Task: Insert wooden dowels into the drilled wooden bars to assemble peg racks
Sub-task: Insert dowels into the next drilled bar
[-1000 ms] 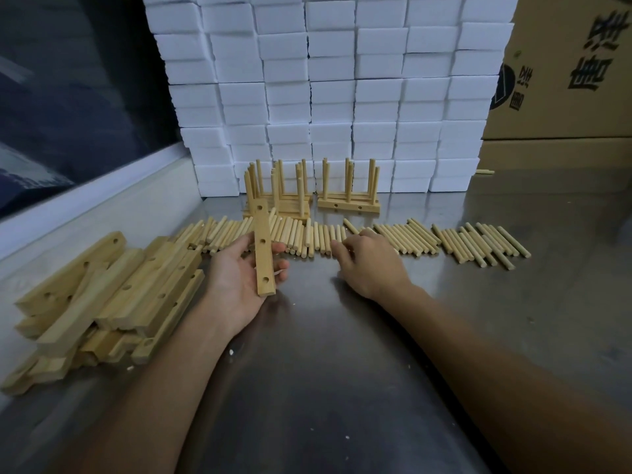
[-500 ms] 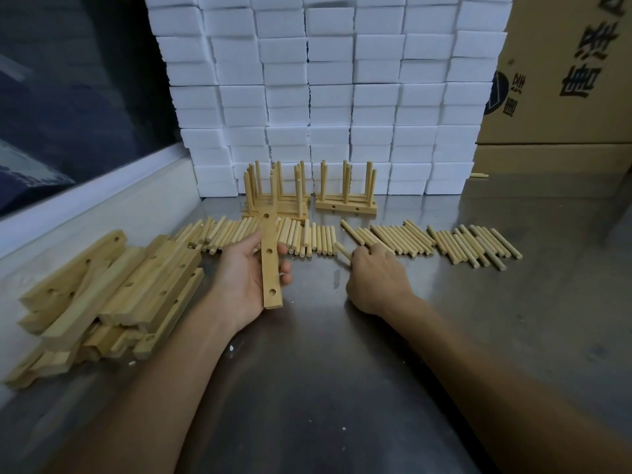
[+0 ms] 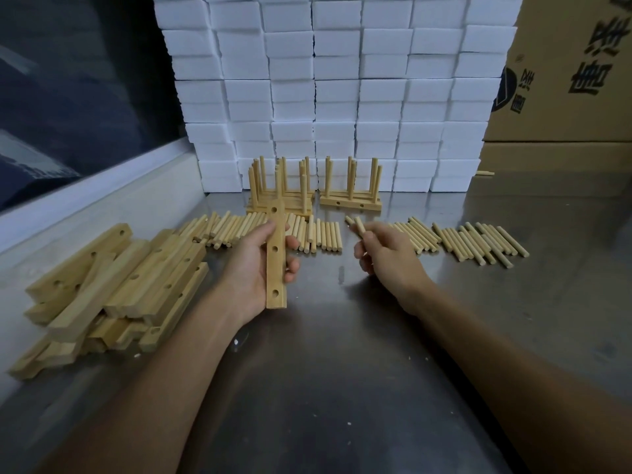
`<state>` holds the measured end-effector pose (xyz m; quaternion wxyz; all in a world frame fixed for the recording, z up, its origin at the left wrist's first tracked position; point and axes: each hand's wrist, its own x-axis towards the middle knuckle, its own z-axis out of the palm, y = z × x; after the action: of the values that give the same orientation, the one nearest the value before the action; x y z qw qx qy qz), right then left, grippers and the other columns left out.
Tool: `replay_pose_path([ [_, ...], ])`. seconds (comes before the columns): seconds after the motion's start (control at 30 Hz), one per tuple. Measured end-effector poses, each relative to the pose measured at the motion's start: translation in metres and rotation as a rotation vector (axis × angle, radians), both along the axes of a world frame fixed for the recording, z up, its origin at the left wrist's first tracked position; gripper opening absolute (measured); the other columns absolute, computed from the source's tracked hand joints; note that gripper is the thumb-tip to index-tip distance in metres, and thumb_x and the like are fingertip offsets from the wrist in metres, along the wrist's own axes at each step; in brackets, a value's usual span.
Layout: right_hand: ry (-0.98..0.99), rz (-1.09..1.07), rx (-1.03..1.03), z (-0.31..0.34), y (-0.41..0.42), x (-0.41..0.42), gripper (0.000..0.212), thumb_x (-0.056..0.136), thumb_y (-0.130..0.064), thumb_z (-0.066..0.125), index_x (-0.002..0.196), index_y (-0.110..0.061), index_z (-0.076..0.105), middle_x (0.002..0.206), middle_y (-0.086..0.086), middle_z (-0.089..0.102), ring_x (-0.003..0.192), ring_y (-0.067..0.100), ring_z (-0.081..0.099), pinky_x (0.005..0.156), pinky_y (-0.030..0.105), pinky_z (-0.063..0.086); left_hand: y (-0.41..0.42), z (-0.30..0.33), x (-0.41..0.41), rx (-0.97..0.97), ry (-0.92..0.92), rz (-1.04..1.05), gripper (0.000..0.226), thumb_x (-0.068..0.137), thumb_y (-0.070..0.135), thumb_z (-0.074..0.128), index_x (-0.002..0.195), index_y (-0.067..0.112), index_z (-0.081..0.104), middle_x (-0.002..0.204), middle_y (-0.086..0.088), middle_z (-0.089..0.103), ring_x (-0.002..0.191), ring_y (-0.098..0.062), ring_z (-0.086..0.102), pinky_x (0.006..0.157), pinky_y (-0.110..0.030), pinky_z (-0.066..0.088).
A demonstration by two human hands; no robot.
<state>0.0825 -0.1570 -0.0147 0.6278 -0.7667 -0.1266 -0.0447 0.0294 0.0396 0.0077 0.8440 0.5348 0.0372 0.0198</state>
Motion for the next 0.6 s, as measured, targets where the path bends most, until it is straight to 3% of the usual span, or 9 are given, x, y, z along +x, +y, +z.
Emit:
replay_pose_path([
  [0.1, 0.091, -0.002, 0.142, 0.004, -0.004, 0.002, 0.029, 0.104, -0.016, 0.044, 0.123, -0.03, 0.062, 0.08, 0.001, 0.059, 0.057, 0.006, 0.045, 0.048, 0.016, 0.039, 0.002, 0.0, 0.001, -0.009, -0.012, -0.021, 0.025, 0.102, 0.037, 0.046, 0.1, 0.014, 0.056, 0.069, -0.002, 0.059, 0.046, -0.013, 0.045, 0.037, -0.022, 0.033],
  [0.2, 0.059, -0.021, 0.162, 0.004, -0.005, 0.002, 0.018, 0.101, -0.031, 0.054, 0.115, -0.03, 0.066, 0.076, -0.004, 0.057, 0.053, 0.001, 0.044, 0.045, 0.015, 0.038, 0.004, -0.001, 0.002, -0.004, -0.019, -0.057, 0.028, 0.101, 0.042, 0.047, 0.098, 0.016, 0.054, 0.067, 0.001, 0.054, 0.045, -0.011, 0.042, 0.036, -0.021, 0.032],
  [0.3, -0.006, -0.059, 0.149, 0.002, -0.003, 0.001, 0.023, 0.094, -0.039, 0.064, 0.11, -0.024, 0.07, 0.064, -0.016, 0.06, 0.053, -0.004, 0.05, 0.048, 0.012, 0.041, 0.003, -0.002, 0.003, 0.013, -0.013, -0.08, 0.028, 0.101, 0.044, 0.047, 0.101, 0.016, 0.053, 0.066, 0.001, 0.053, 0.045, -0.012, 0.043, 0.035, -0.022, 0.033],
  [0.47, -0.021, -0.097, 0.108, 0.004, 0.002, 0.001, 0.011, 0.09, -0.035, 0.07, 0.094, -0.025, 0.074, 0.066, -0.015, 0.069, 0.06, -0.005, 0.061, 0.064, 0.021, 0.046, 0.002, -0.002, 0.003, 0.078, -0.031, -0.06, 0.032, 0.1, 0.042, 0.05, 0.112, 0.013, 0.053, 0.069, -0.001, 0.056, 0.047, -0.013, 0.045, 0.037, -0.023, 0.035],
  [0.6, -0.104, -0.12, 0.07, 0.009, 0.006, 0.0, 0.006, 0.093, -0.031, 0.067, 0.094, -0.028, 0.072, 0.071, -0.014, 0.071, 0.061, -0.006, 0.062, 0.059, 0.014, 0.047, -0.002, -0.002, 0.001, 0.163, -0.083, 0.023, 0.027, 0.1, 0.033, 0.053, 0.118, 0.015, 0.063, 0.075, -0.004, 0.06, 0.052, -0.015, 0.05, 0.042, -0.025, 0.04],
])
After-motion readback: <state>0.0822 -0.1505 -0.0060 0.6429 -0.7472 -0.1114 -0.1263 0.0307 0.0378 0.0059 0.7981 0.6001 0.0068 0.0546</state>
